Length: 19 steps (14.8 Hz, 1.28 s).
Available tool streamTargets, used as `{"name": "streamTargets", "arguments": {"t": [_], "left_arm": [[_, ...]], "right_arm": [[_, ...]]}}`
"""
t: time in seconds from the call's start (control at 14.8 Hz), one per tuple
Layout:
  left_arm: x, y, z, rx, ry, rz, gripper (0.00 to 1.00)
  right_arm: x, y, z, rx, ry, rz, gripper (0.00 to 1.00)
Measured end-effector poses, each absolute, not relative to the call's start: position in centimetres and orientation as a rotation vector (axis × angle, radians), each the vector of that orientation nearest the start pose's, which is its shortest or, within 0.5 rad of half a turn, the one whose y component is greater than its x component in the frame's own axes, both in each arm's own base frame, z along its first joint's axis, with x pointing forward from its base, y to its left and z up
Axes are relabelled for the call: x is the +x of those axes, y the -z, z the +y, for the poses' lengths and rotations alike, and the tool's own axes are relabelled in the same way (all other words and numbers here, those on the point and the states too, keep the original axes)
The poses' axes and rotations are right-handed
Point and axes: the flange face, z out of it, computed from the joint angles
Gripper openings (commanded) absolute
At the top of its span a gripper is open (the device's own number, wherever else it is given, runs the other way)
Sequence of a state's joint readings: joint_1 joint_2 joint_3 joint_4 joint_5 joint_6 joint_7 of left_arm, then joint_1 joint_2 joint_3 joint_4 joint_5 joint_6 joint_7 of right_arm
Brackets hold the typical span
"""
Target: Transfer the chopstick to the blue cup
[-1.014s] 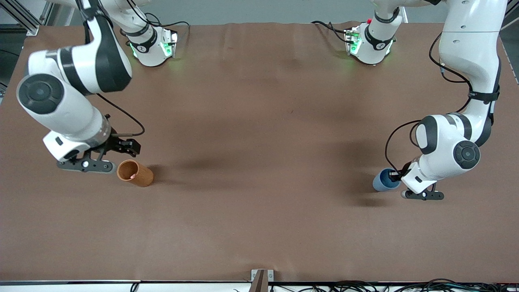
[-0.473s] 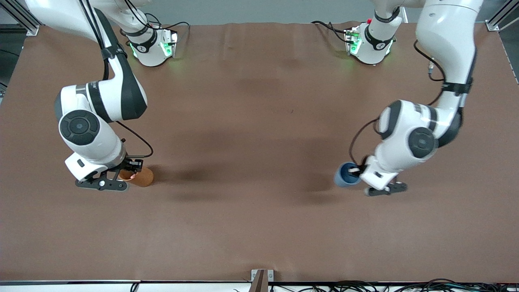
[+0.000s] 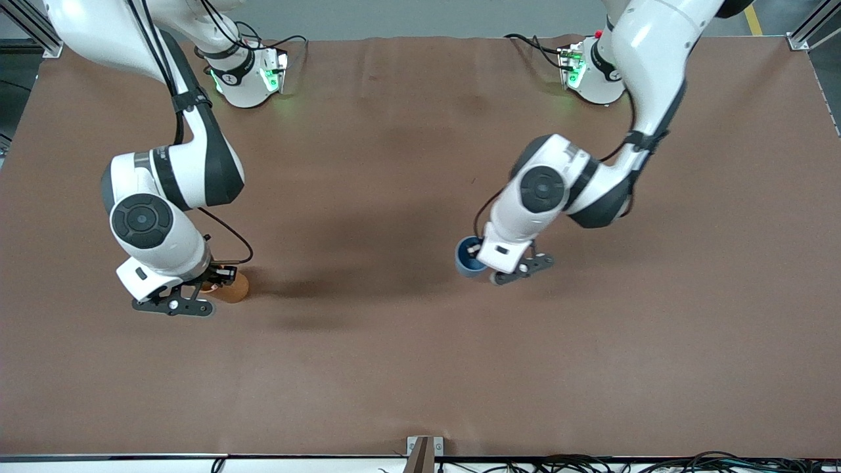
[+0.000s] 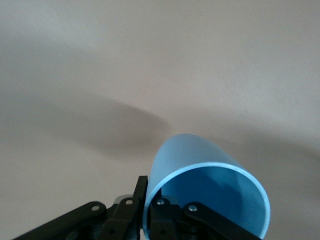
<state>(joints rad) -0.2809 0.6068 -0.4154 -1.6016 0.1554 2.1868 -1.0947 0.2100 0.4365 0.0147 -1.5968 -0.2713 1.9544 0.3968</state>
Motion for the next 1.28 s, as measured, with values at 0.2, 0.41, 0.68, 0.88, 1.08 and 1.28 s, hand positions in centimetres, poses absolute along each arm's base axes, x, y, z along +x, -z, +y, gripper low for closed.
{"name": "streamTargets", "arguments": {"t": [0.2,0.41,0.68,0.88,1.08,1.28], "left_arm": [[53.4,-27.7,-46.1,-3.148,-0.136,-0.673,0.01],[52.2,-26.3,-48.3,-3.134,-0.119,-0.674,0.01],[52.8,-25.2,-48.1,-3.151,-0.108,-0.691,0.11],[53.1,-24.9,-47.8,-3.152,-0.108,-0.703,0.6],[53.3,-24.8,-47.6,-3.151,-0.108,-0.708,1.0],[54.1,-26.9,-47.2,-3.134,-0.095,-0.714,1.0]], "right_arm": [[65.8,-37.0,13.1,-3.391,0.003,0.106,0.37],[66.1,-36.8,13.1,-3.388,0.021,0.103,0.29],[66.2,-36.8,13.1,-3.387,0.031,0.105,0.09],[66.4,-37.0,12.8,-3.392,0.045,0.108,0.05],[66.6,-37.3,12.2,-3.392,0.053,0.126,0.05],[66.9,-39.6,11.7,-3.383,0.108,0.15,0.05]]}}
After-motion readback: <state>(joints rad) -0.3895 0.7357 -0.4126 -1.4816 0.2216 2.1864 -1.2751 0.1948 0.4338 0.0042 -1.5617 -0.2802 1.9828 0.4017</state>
